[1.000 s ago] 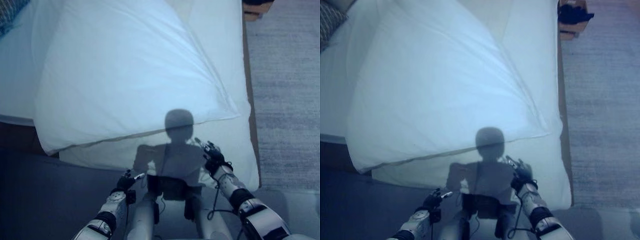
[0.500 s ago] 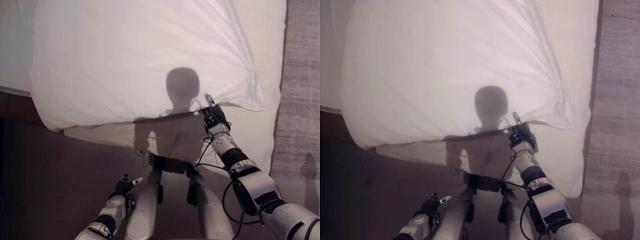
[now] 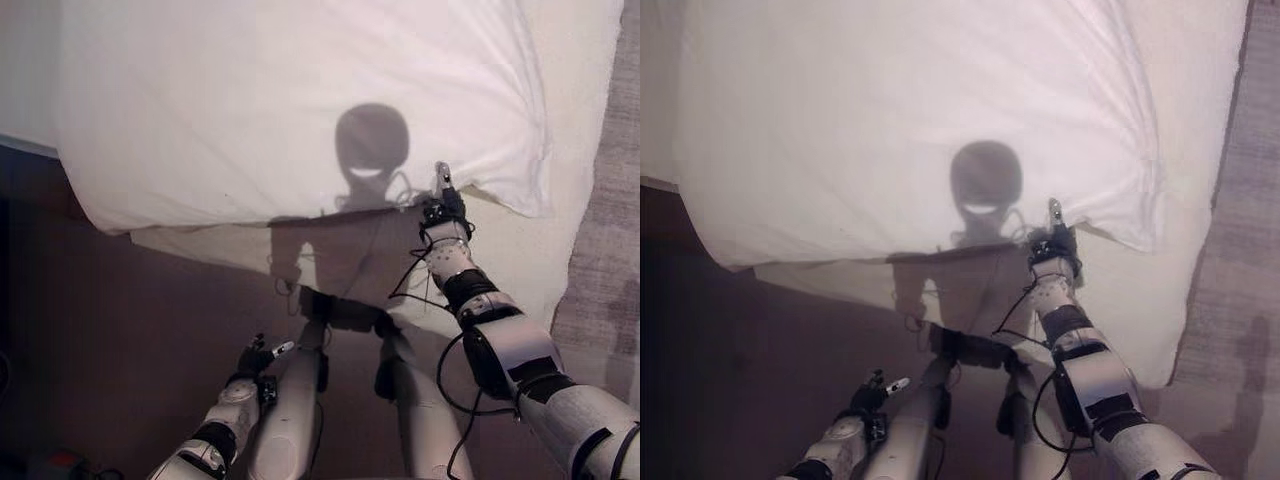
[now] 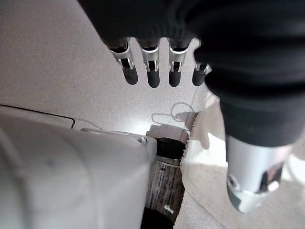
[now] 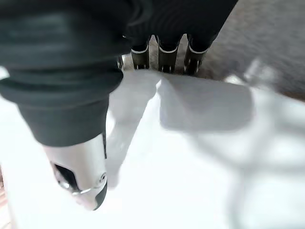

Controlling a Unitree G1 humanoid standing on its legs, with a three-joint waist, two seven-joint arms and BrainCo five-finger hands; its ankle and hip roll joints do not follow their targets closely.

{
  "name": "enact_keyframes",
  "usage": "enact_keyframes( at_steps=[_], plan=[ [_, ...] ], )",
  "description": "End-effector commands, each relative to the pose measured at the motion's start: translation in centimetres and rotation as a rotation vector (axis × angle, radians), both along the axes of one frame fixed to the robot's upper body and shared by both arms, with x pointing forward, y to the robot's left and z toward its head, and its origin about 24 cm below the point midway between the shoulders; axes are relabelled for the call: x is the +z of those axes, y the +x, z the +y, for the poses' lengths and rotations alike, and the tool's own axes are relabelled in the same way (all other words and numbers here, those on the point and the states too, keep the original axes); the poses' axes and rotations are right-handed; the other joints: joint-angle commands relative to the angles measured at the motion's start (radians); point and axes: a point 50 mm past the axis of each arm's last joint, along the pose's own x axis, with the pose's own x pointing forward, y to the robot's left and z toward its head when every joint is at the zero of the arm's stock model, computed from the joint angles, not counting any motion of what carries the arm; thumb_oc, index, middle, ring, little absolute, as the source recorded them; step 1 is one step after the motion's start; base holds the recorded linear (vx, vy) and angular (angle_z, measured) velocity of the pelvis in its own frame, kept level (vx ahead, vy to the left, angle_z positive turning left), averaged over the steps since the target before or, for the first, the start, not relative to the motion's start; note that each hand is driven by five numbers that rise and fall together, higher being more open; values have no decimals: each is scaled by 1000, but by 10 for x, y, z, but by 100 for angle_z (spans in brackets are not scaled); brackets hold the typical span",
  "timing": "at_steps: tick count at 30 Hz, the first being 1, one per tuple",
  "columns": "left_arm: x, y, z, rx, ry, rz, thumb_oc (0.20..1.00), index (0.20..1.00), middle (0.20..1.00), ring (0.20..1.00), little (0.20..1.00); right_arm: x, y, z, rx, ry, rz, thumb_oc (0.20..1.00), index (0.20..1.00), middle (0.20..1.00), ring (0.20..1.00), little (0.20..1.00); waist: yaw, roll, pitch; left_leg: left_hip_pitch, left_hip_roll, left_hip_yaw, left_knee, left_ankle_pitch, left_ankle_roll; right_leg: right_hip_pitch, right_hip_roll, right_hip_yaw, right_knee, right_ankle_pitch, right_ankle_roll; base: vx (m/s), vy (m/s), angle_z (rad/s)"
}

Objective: Make the bed

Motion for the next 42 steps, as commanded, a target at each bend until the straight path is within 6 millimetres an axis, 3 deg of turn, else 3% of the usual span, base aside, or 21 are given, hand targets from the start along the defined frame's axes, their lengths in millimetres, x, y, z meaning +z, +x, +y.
enact_keyframes(
  at_steps=[1,8,14,26,35,42],
  plan=[
    [4,3,-6,15,-23,-29,1000,1000,1000,1000,1000,80,7,-28,-102,-53,-198,200,200,200,200,200,6,-12,10,-42,-48,2,122,-114,-19,75,-113,15,56,28,116,10,-8,3],
    [24,12,-28,-59,-153,-160,1000,1000,1000,1000,1000,108,7,-27,-111,-89,-266,200,200,200,200,200,15,9,10,-35,-53,-1,111,-107,-22,74,-113,16,47,31,118,5,-4,3],
    [55,14,-67,-230,-446,-264,1000,1000,1000,1000,1000,129,6,-24,-85,-143,-331,200,200,200,200,200,13,26,10,-35,-58,7,97,-98,-31,72,-114,13,29,45,124,0,0,0],
    [157,40,-145,-463,-846,-464,1000,1000,1000,1000,1000,161,-11,31,48,-326,-545,200,200,200,200,200,-74,-2,10,-28,-60,39,88,-95,-35,45,-118,47,36,63,134,-13,18,-3],
    [191,87,-152,-93,-1111,-485,1000,1000,1000,1000,1000,147,-18,63,144,-355,-562,200,200,200,200,200,-129,-49,10,-28,-48,84,118,-110,-24,16,-105,97,36,84,139,-21,8,-22],
    [236,114,-130,118,-1225,-654,1000,1000,1000,1000,1000,119,-29,61,129,-308,-548,200,200,200,200,200,-157,-68,10,-25,-40,94,127,-112,-26,12,-97,103,37,88,137,-5,-33,-7]
  ],
)
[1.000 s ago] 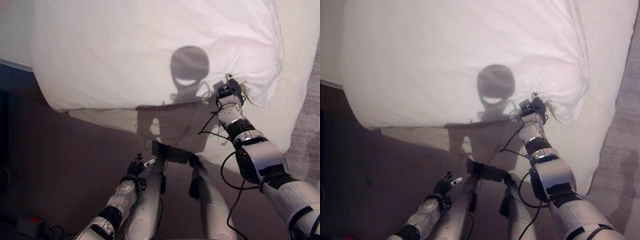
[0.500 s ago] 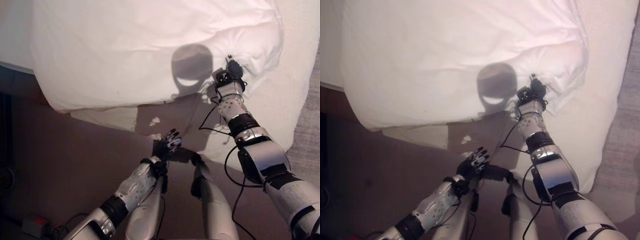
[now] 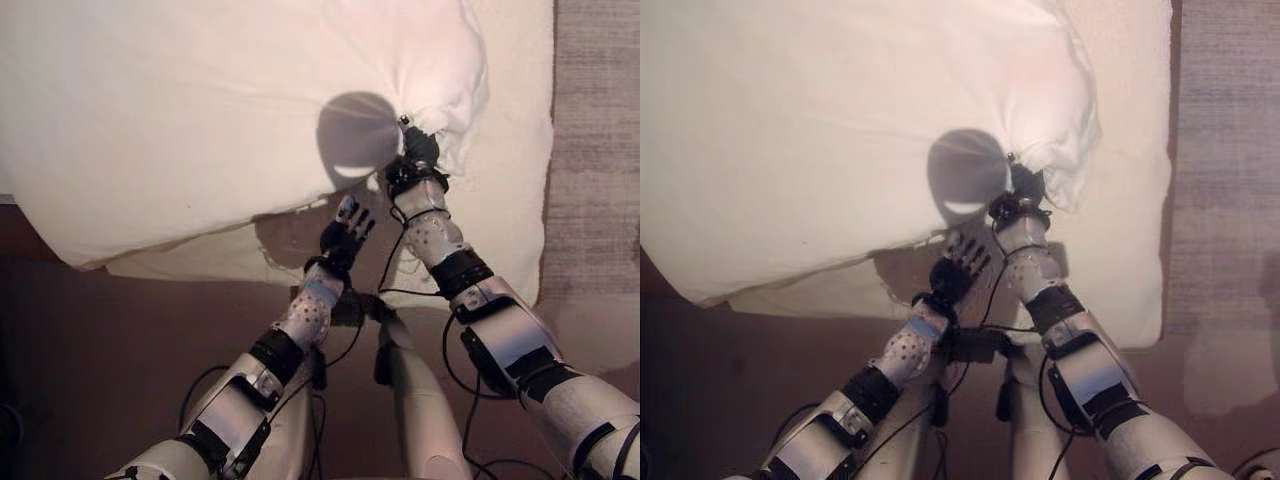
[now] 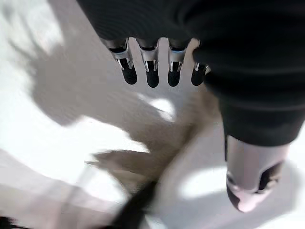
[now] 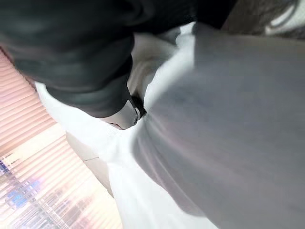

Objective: Make the bed

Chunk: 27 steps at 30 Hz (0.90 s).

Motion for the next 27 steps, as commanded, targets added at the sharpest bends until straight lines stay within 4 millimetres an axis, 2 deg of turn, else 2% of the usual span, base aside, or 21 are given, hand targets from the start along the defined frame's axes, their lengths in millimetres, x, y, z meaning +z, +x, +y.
enact_keyframes(
  at_steps=[1,3,6,9,13,14,16,21,23,24,25,27],
  plan=[
    [31,12,14,126,-95,-58,1000,1000,1000,1000,1000,36,-14,-20,-80,78,-200,200,200,200,200,200,-21,-65,-10,-34,-32,16,129,-121,-38,54,-94,4,21,45,119,-5,-42,-1],
    [45,15,27,210,-143,-85,1000,1000,1000,1000,1000,23,-18,-25,-99,92,-180,200,200,200,200,200,-24,-70,-10,-30,-30,15,133,-124,-37,56,-91,4,28,42,119,-12,-39,-2],
    [52,16,39,284,-159,-104,1000,1000,1000,1000,1000,13,-20,-30,-123,96,-159,200,200,200,200,200,-23,-72,-10,-26,-29,13,138,-127,-36,58,-90,3,35,38,116,-16,-39,-1],
    [52,16,50,352,-174,-96,1000,1000,1000,1000,1000,5,-21,-36,-144,111,-144,200,200,200,200,200,-20,-77,-10,-20,-28,11,143,-131,-34,62,-89,1,41,34,113,-23,-44,0],
    [50,15,75,472,-187,-83,1000,1000,1000,1000,1000,1,-24,-44,-176,124,-144,200,200,200,200,200,-13,-76,-10,-10,-26,6,140,-128,-36,67,-87,-1,46,29,108,-20,-29,0],
    [51,15,75,473,-187,-83,1000,1000,1000,1000,1000,1,-24,-44,-176,124,-143,200,200,200,200,200,-14,-76,-10,-9,-26,6,139,-127,-36,68,-87,-1,45,29,108,-25,-38,0],
    [51,15,94,566,-212,-64,1000,1000,1000,1000,1000,-5,-27,-47,-193,140,-134,200,200,200,200,200,-11,-78,-10,-5,-24,1,131,-120,-38,69,-85,-4,47,26,104,-24,-42,0],
    [44,18,123,705,-216,2,1000,1000,1000,1000,1000,-15,-29,-50,-214,158,-109,200,200,200,200,200,-10,-88,-23,2,-19,-2,112,-108,-42,70,-80,-11,46,25,101,-6,-13,0],
    [44,19,138,767,-211,13,1000,1000,1000,1000,1000,-20,-31,-52,-223,172,-100,200,200,200,200,200,-11,-91,-31,4,-16,-1,106,-105,-44,68,-78,-10,46,25,100,0,0,0],
    [45,19,138,769,-210,13,1000,1000,1000,1000,1000,-20,-31,-52,-222,172,-100,200,200,200,200,200,-12,-92,-31,3,-16,-1,105,-105,-44,67,-78,-10,46,25,100,0,0,0],
    [47,19,152,818,-194,16,1000,1000,1000,1000,1000,-24,-32,-54,-230,177,-96,200,200,200,200,200,-13,-96,-38,4,-13,0,100,-102,-45,64,-76,-10,45,26,99,0,0,0],
    [52,20,166,863,-169,10,1000,1000,1000,1000,1000,-28,-33,-55,-233,181,-90,200,200,200,200,200,-16,-100,-45,1,-11,0,96,-100,-47,59,-75,-9,46,26,98,0,0,0]
  ],
)
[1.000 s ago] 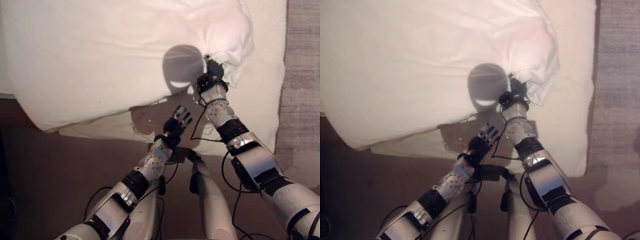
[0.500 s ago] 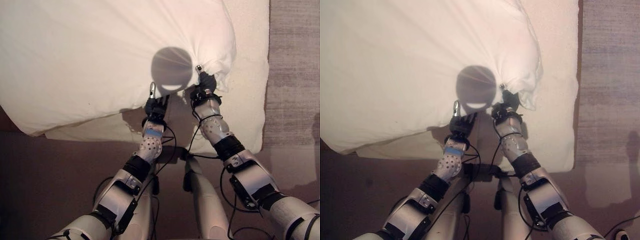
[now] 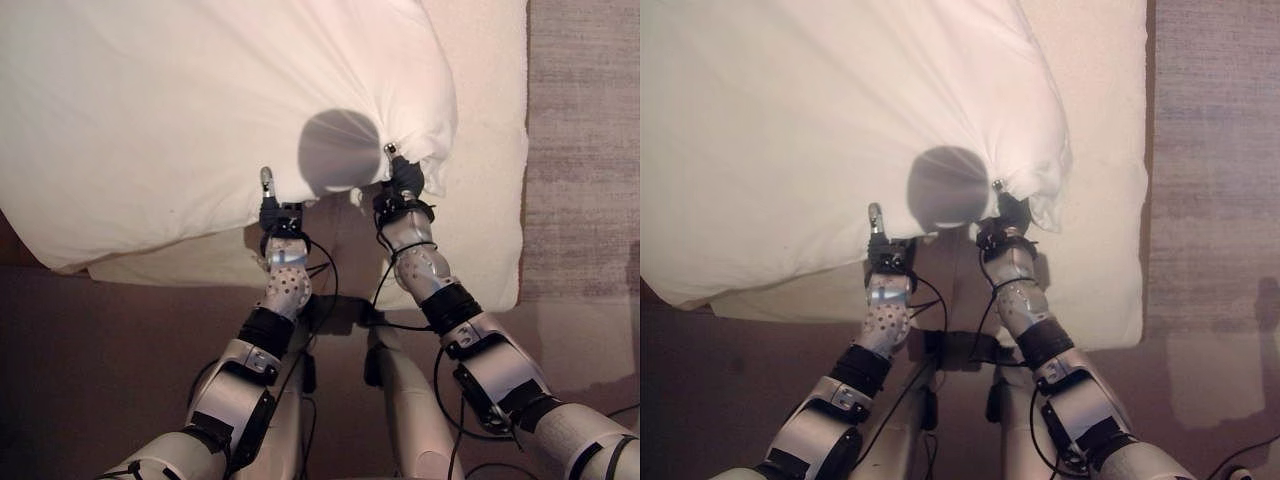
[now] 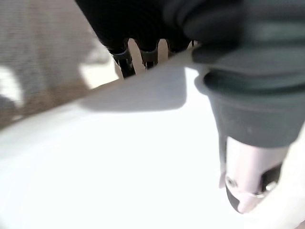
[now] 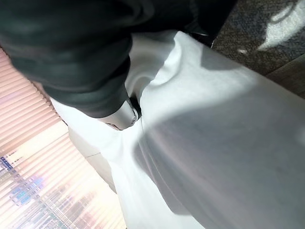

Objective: Make the bed

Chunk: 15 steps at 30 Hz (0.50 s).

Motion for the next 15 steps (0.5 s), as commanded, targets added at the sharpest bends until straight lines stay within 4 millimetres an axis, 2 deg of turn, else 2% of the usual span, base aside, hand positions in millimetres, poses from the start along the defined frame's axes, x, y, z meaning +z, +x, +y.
enact_keyframes(
  at_steps=[1,4,9,10,11,12,15],
  plan=[
    [26,0,90,358,103,-61,1000,1000,1000,1000,1000,3,-14,-72,-279,126,-107,200,200,200,200,200,-15,-44,-54,-32,-11,-9,85,-100,-48,31,-72,-15,29,26,97,0,0,0],
    [28,-1,109,412,152,-45,1000,1000,1000,1000,1000,-3,-15,-74,-284,123,-100,200,200,200,200,200,-19,-48,-60,-37,-8,-8,88,-100,-50,25,-70,-12,30,27,96,0,0,0],
    [33,-2,123,450,229,-42,1000,1000,1000,1000,1000,-13,-16,-78,-289,114,-74,200,200,200,200,200,-23,-49,-69,-44,-6,-5,96,-102,-51,19,-70,-8,34,26,94,0,0,0],
    [34,-3,125,448,253,-50,711,711,711,711,711,-15,-16,-79,-291,114,-71,200,200,200,200,200,-22,-48,-70,-45,-7,-5,97,-103,-51,18,-70,-7,35,25,94,0,0,0],
    [33,-4,128,447,280,-50,551,551,551,551,551,-17,-16,-80,-292,108,-67,200,200,200,200,200,-21,-46,-71,-45,-7,-6,97,-103,-52,18,-70,-6,35,24,93,0,0,0],
    [31,-6,130,449,306,-47,200,200,200,200,200,-19,-16,-80,-289,101,-63,200,200,200,200,200,-21,-46,-74,-45,-7,-5,97,-103,-52,18,-70,-6,36,24,92,0,0,0],
    [26,-9,137,467,326,-39,200,200,200,200,200,-25,-17,-83,-290,91,-51,200,200,200,200,200,-19,-41,-79,-43,-6,-5,99,-104,-53,19,-71,-5,39,22,91,0,0,0]
  ],
)
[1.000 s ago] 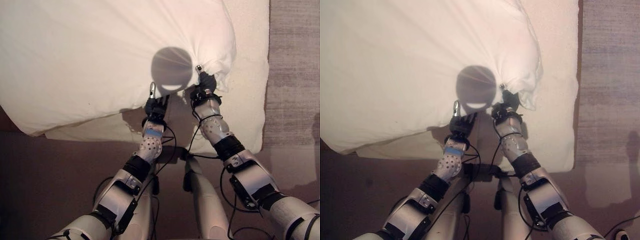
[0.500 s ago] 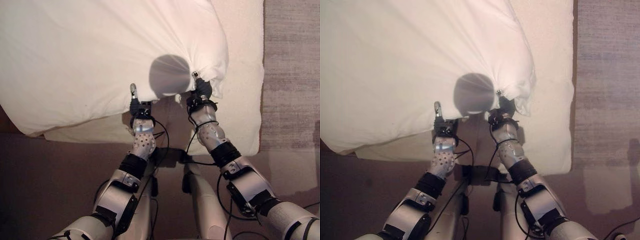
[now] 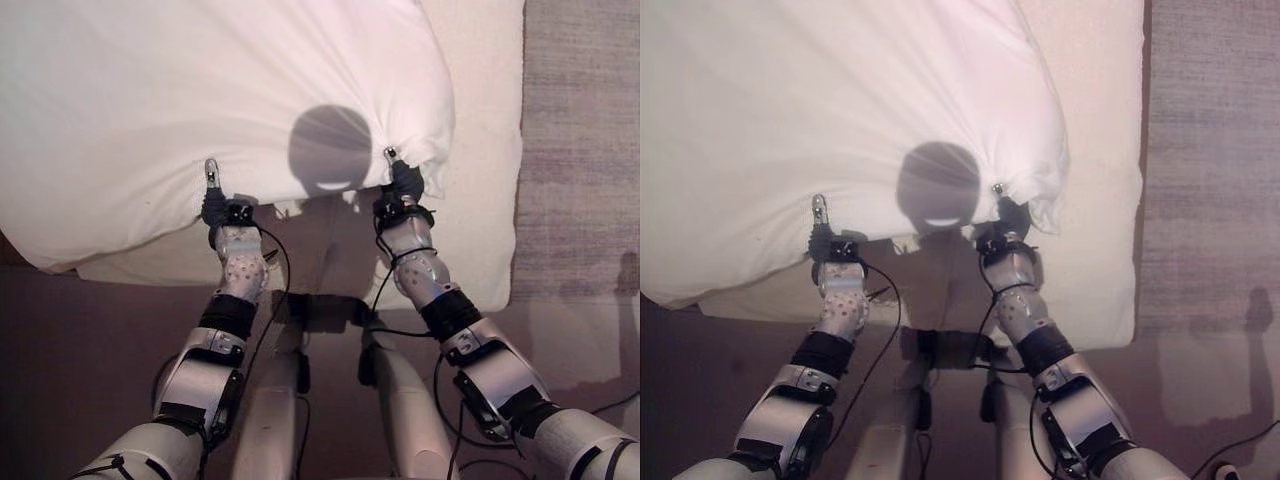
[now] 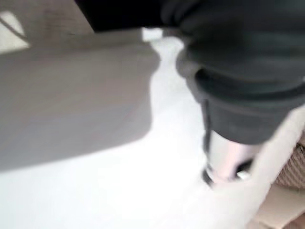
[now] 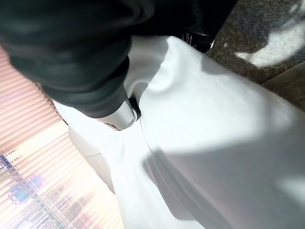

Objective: Make the bed

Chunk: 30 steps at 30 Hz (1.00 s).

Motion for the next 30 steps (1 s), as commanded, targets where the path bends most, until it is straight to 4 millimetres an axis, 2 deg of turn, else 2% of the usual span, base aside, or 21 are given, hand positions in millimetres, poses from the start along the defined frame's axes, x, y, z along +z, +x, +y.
enact_keyframes(
  at_steps=[1,6,8,12,14,17,21,22,25,27,30],
  plan=[
    [15,-13,69,251,126,-57,200,200,200,200,200,-18,-13,-82,-299,87,-44,200,200,200,200,200,-19,-10,-78,-40,-7,-9,102,-100,-51,22,-72,-7,47,22,91,0,0,0],
    [12,-19,79,273,155,-62,200,200,200,200,200,-30,-14,-83,-293,73,-1,200,200,200,200,200,-12,1,-83,-33,-5,-14,109,-100,-55,27,-71,-15,70,3,88,-1,-13,0],
    [9,-23,80,272,164,-63,200,200,200,200,200,-38,-16,-84,-287,66,21,200,200,200,200,200,-6,9,-82,-23,-2,-19,114,-103,-55,25,-71,-19,111,-21,82,-12,-40,-1],
    [-5,-29,81,255,197,-36,200,200,200,200,200,-52,-21,-88,-282,55,62,200,200,200,200,200,6,26,-78,1,-2,-37,128,-109,-53,23,-80,-14,213,-81,69,-4,-61,3],
    [-17,-34,79,226,221,-13,200,200,200,200,200,-72,-28,-88,-271,52,117,200,200,200,200,200,16,40,-72,37,-7,-61,149,-113,-57,45,-92,-19,295,-144,52,-2,-115,22],
    [-29,-40,77,199,238,0,200,200,200,200,200,-90,-34,-86,-251,61,171,200,200,200,200,200,27,48,-76,73,-8,-82,170,-120,-65,78,-98,-37,348,-184,36,-10,-117,28],
    [-44,-49,74,173,231,17,200,200,200,200,200,-113,-42,-77,-211,87,240,200,200,200,200,200,38,59,-91,134,5,-100,168,-115,-81,155,-95,-71,352,-209,28,-7,-126,25],
    [-45,-49,74,172,231,18,200,200,200,200,200,-113,-43,-77,-211,86,241,200,200,200,200,200,36,60,-89,138,4,-103,166,-114,-81,160,-95,-74,350,-209,27,-24,-98,14],
    [-61,-50,60,99,260,60,200,200,200,200,200,-131,-52,-78,-206,108,297,200,200,200,200,200,34,86,-116,190,-8,-138,133,-91,-100,229,-121,-128,351,-227,22,0,-43,36],
    [-67,-51,56,70,265,69,200,200,200,200,200,-139,-56,-82,-212,99,319,200,200,200,200,200,27,96,-135,210,-11,-147,143,-99,-104,263,-134,-149,345,-228,23,25,35,53],
    [-70,-55,58,76,271,60,200,200,200,200,200,-145,-59,-80,-197,89,336,200,200,200,200,200,25,93,-161,242,33,-152,158,-110,-114,316,-142,-148,300,-214,32,38,110,46]
  ],
)
